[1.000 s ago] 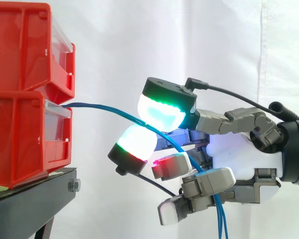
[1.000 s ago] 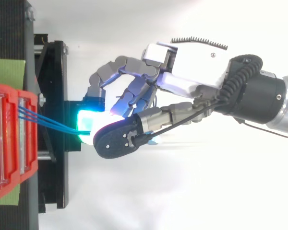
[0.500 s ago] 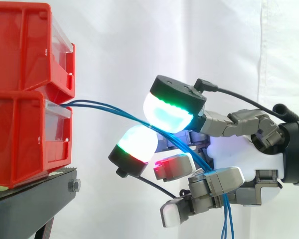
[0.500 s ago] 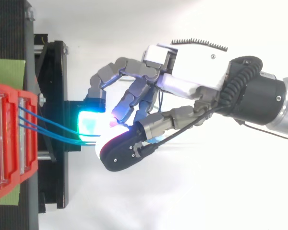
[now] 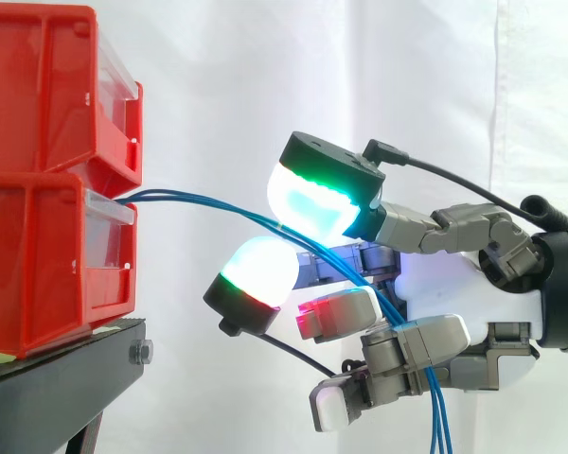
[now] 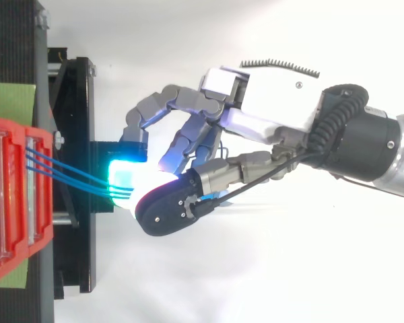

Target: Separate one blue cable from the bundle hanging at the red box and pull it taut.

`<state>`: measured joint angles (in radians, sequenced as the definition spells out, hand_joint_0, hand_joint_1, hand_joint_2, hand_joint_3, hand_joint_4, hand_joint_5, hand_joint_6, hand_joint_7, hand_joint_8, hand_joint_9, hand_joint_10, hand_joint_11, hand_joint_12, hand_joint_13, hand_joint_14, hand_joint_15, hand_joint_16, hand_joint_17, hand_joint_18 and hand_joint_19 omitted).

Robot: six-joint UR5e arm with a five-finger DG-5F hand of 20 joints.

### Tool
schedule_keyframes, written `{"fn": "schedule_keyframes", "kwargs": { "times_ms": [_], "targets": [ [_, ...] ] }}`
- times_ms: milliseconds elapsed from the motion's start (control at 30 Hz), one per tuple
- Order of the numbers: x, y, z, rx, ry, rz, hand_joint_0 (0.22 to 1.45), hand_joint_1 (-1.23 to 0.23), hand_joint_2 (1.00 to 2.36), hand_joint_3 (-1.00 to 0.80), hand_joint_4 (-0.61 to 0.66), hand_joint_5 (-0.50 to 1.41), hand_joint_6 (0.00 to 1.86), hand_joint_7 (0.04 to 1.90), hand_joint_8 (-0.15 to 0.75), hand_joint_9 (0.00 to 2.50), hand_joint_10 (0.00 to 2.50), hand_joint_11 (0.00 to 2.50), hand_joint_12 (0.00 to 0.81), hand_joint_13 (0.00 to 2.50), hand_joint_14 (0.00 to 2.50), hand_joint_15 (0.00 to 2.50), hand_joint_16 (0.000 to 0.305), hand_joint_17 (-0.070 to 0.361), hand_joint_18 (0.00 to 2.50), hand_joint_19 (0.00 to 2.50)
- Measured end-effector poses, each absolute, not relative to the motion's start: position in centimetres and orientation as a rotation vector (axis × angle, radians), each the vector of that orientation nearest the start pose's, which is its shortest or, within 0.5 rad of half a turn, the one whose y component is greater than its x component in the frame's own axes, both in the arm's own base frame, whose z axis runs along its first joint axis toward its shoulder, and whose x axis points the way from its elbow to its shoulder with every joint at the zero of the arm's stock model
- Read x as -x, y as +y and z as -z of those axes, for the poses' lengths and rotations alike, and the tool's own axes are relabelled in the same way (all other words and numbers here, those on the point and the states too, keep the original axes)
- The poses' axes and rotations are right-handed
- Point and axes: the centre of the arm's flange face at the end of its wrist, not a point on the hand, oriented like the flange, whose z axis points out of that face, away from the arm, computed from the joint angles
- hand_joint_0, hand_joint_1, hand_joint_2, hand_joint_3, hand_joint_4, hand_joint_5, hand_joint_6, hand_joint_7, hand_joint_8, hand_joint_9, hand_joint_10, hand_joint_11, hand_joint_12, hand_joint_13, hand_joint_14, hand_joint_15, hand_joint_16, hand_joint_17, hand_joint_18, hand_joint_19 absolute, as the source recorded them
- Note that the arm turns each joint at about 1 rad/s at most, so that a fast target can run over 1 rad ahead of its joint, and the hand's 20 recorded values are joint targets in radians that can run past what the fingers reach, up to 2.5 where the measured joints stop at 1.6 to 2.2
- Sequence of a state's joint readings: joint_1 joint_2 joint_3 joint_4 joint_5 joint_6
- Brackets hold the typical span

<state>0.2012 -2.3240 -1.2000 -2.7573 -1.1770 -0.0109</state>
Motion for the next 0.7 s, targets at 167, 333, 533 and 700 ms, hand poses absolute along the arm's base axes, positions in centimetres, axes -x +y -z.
{"fn": "schedule_keyframes", "kwargs": {
  "times_ms": [167,333,533,700],
  "targets": [
    [-76.62,-1.89,-22.69,-1.285,1.069,-1.06,0.69,-0.69,1.01,-0.42,-0.03,-0.22,0.93,0.98,0.246,1.27,0.01,1.45,0.253,1.62,0.0,1.55,0.048,0.107,0.87,0.7],
    [-76.62,-1.89,-22.7,-1.285,1.069,-1.061,0.76,-0.82,1.0,-0.48,-0.01,-0.23,0.95,0.91,0.23,1.22,0.01,1.45,0.256,1.56,0.01,1.52,0.046,0.103,0.83,0.68],
    [-76.62,-1.88,-22.69,-1.285,1.07,-1.061,0.79,-0.86,1.0,-0.5,-0.04,-0.22,0.94,0.92,0.209,1.24,0.01,1.47,0.256,1.55,0.01,1.52,0.044,0.099,0.81,0.66],
    [-76.58,-1.88,-22.66,-1.286,1.074,-1.06,0.78,-0.89,1.0,-0.5,-0.04,-0.22,0.94,0.91,0.209,1.24,0.01,1.47,0.261,1.55,0.01,1.52,0.043,0.098,0.82,0.65]
  ]
}}
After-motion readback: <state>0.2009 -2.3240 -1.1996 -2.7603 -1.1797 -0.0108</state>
